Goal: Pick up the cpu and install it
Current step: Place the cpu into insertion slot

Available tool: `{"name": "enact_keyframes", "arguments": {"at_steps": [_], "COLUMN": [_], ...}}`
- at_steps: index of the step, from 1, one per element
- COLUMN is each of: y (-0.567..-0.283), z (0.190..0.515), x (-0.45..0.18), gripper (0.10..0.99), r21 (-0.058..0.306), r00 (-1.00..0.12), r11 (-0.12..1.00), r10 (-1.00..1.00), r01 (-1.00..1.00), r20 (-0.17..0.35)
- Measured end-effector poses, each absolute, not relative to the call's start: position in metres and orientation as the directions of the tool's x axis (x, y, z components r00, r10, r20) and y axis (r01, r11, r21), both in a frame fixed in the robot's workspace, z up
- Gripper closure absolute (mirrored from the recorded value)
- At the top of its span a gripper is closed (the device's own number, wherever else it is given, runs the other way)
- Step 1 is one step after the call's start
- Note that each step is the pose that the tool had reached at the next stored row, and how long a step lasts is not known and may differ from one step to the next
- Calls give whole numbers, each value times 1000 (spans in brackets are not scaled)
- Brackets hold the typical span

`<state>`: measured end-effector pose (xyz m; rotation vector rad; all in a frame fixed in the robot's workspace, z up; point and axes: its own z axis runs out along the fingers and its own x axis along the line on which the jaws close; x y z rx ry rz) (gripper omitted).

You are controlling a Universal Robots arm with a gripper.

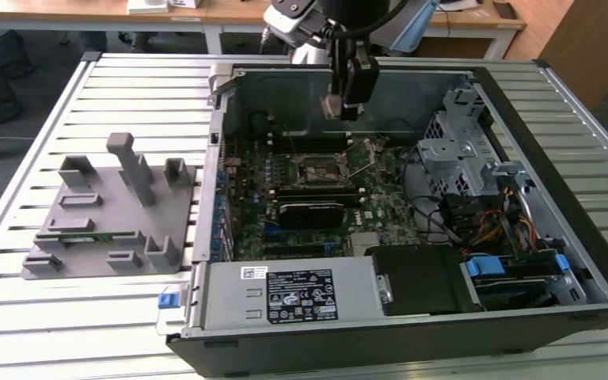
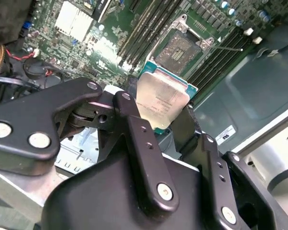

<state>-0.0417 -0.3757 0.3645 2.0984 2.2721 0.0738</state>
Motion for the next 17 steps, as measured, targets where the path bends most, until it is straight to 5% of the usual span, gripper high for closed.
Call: {"name": "enact_keyframes", "arguments": {"at_steps": [17], "y": [-371], "z": [334], "x": [-41], "gripper": [553], "r21": [68], "r00": [-72], "r11": [72], "r10": [997], "r01": [995], "r20": [-7]}}
